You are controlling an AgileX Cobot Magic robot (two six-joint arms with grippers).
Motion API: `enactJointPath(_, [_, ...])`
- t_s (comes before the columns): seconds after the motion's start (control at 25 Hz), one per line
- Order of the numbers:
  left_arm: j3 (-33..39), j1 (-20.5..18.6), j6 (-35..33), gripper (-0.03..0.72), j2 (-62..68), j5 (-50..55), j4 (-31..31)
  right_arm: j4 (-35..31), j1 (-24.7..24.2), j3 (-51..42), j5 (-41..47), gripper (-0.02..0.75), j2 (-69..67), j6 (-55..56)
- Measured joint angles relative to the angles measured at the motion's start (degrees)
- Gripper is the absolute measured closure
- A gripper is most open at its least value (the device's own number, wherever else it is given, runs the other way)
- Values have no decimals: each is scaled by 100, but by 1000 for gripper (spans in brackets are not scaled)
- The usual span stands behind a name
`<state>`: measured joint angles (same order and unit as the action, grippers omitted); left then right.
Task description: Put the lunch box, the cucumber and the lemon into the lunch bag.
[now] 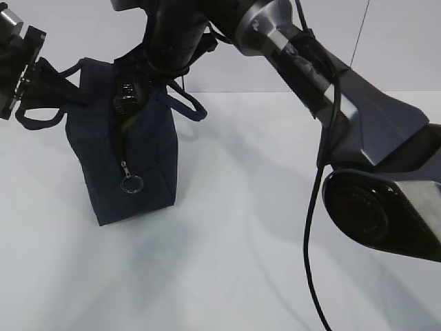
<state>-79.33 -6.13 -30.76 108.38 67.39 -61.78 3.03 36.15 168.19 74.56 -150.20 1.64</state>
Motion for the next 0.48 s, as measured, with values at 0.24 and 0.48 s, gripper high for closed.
enactJointPath(0.24, [0, 73, 0, 697, 9, 0, -99, -75, 0, 0, 0, 736, 0, -119])
enactJointPath(0.48, [0, 277, -10, 697, 9, -8, -193, -214, 0, 0, 0, 736, 0, -220])
